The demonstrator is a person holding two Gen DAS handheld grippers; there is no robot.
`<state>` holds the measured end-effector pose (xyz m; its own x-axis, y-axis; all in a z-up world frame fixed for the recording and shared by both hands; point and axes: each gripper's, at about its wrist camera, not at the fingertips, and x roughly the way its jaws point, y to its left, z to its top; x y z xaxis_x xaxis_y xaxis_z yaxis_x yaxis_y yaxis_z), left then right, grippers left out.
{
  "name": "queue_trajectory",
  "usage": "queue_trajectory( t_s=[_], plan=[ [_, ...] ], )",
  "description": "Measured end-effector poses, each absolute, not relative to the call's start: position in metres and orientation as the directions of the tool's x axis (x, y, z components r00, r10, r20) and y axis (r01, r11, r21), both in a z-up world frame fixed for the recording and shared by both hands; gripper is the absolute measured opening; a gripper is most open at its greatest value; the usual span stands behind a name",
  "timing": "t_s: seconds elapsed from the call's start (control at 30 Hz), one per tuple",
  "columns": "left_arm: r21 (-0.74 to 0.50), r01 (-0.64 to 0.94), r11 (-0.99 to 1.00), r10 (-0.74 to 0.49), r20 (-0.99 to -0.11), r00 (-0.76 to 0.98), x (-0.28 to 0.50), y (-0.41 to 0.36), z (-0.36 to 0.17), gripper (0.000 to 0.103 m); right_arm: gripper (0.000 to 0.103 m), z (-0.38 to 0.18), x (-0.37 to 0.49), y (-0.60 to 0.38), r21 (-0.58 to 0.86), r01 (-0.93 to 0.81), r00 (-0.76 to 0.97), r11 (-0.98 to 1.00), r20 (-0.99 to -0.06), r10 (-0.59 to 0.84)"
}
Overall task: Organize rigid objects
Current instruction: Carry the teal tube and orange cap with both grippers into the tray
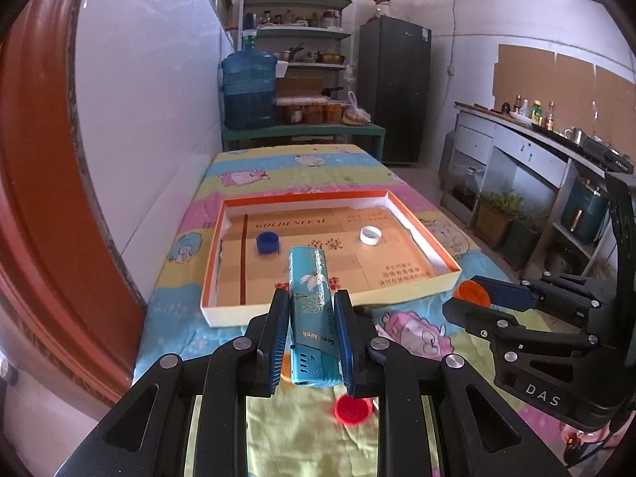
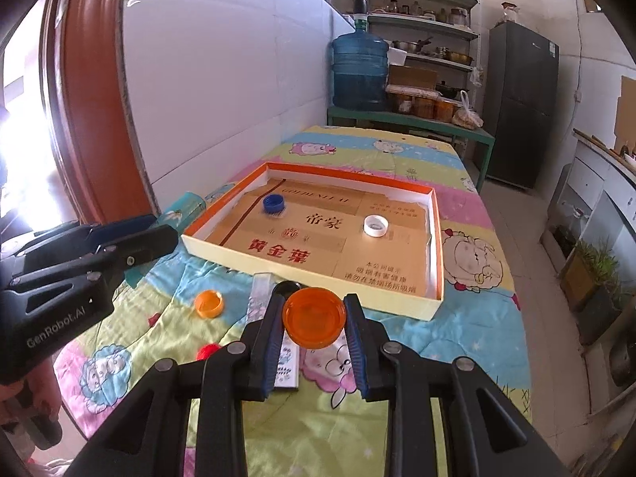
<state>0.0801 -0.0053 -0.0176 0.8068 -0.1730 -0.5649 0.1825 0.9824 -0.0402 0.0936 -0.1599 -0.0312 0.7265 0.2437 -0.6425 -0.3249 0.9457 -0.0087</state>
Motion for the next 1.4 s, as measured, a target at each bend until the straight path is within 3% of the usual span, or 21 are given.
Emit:
queue_trajectory(
  t_s=[0.73,1.4],
  plan=[
    [-0.021,0.133,0.991,-0.122,-0.563,0.817,0.186,-0.005,0.002,0.023,0.030,-0.021,0.179,-0.169,0.043,-0.313,0.721,0.949,-0.639,0.267],
    [-0.035,0.127,0.991,-0.119,-0.648,0.752,0.264,-0.002,-0.031,0.023,0.030,-0.039,0.243,-0.154,0.083,-0.336,0.671,0.938,-0.678,0.300]
  ],
)
